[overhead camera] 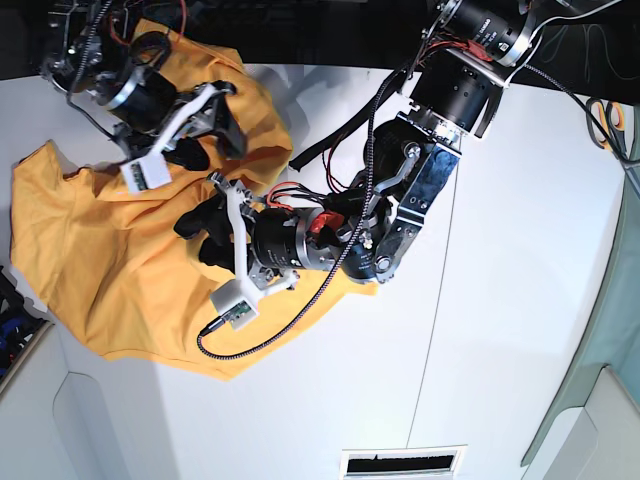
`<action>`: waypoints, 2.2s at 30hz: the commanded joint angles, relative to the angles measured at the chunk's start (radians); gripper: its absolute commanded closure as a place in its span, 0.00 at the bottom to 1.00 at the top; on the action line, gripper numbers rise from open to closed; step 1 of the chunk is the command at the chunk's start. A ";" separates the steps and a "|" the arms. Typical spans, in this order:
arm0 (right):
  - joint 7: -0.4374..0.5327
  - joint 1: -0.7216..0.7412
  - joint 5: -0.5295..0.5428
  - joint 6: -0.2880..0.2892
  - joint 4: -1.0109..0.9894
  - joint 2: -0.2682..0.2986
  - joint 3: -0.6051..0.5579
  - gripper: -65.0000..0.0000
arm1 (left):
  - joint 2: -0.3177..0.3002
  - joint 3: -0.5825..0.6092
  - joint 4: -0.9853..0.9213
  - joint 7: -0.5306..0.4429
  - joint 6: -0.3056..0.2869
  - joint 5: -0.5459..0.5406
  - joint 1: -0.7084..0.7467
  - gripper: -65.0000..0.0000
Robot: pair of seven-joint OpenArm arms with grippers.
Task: Layout the t-shirt on the table in an organized manner, then fold the t-shirt properly
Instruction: 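Drag the held fabric with the left gripper across toward the right gripper, then lift the shirt edge with the right gripper and pull it back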
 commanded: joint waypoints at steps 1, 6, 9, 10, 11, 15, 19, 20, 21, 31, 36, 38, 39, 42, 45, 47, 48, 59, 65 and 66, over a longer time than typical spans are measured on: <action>0.040 0.003 -0.045 -0.035 0.015 -0.005 -0.029 0.47 | 0.013 0.000 0.021 -0.021 -0.034 -0.033 -0.022 0.52; 0.130 0.006 -0.202 -0.125 -0.022 -0.009 -0.106 0.47 | 0.005 -0.002 0.021 -0.021 -0.042 -0.011 -0.022 0.52; 0.138 0.011 -0.200 -0.129 -0.043 -0.011 -0.117 0.47 | 0.005 -0.023 0.021 -0.021 -0.075 -0.005 -0.022 0.52; 0.138 0.011 -0.199 -0.129 -0.046 -0.011 -0.119 0.47 | 0.005 -0.031 0.021 -0.021 -0.083 -0.011 -0.022 0.52; 0.138 0.011 -0.199 -0.129 -0.050 -0.011 -0.123 0.47 | 0.005 -0.041 0.021 -0.021 -0.083 -0.019 -0.023 0.52; 0.145 0.011 -0.199 -0.129 -0.075 -0.011 -0.151 0.47 | 0.005 -0.072 0.021 -0.006 -0.101 -0.058 -0.022 0.52; 0.157 0.011 -0.184 -0.130 -0.082 -0.011 -0.154 0.47 | 0.005 -0.097 0.021 0.083 -0.114 -0.190 -0.022 0.52; 0.157 0.011 -0.175 -0.130 -0.082 -0.011 -0.154 0.47 | 0.005 -0.106 0.021 0.111 -0.114 -0.222 -0.022 0.51; 0.156 0.011 -0.172 -0.129 -0.082 -0.011 -0.154 0.47 | 0.005 -0.114 0.021 0.143 -0.114 -0.241 -0.022 0.51; 0.143 0.011 -0.173 -0.129 -0.082 -0.011 -0.154 0.47 | -0.114 -0.136 0.021 0.450 -0.114 -0.412 -0.016 0.51; 0.137 0.007 -0.173 -0.129 -0.082 -0.016 -0.154 0.47 | -0.234 -0.137 0.021 0.416 -0.114 -0.412 -0.016 0.51; 0.138 0.008 -0.174 -0.129 -0.082 -0.019 -0.158 0.47 | -0.285 -0.138 0.021 0.380 -0.114 -0.415 -0.016 0.51; 0.138 0.008 -0.188 -0.129 -0.082 -0.024 -0.161 0.47 | -0.309 -0.140 0.021 0.365 -0.114 -0.417 -0.016 0.51; 0.138 0.008 -0.238 -0.129 -0.082 -0.057 -0.190 0.47 | -0.370 -0.155 0.021 0.344 -0.114 -0.418 -0.016 0.51; 0.145 0.008 -0.321 -0.136 -0.082 -0.093 -0.259 0.47 | -0.407 -0.186 0.021 0.344 -0.114 -0.447 -0.016 0.51; 0.161 0.008 -0.418 -0.198 -0.083 -0.103 -0.320 0.47 | -0.426 -0.206 0.021 0.345 -0.114 -0.461 -0.016 0.51; 0.167 0.009 -0.464 -0.230 -0.084 -0.102 -0.351 0.47 | -0.434 -0.216 0.021 0.345 -0.114 -0.466 -0.016 0.51; 0.128 0.109 -0.821 -0.502 -0.330 -0.101 -0.576 0.47 | -0.475 -0.254 0.021 0.352 -0.114 -0.491 -0.011 0.51; 0.049 0.122 -0.990 -0.686 -0.358 -0.096 -0.659 0.47 | -0.474 -0.254 0.021 0.351 -0.114 -0.491 -0.011 0.51; 0.044 0.122 -1.007 -0.703 -0.358 -0.096 -0.659 0.47 | -0.474 -0.254 0.021 0.348 -0.114 -0.491 -0.011 0.51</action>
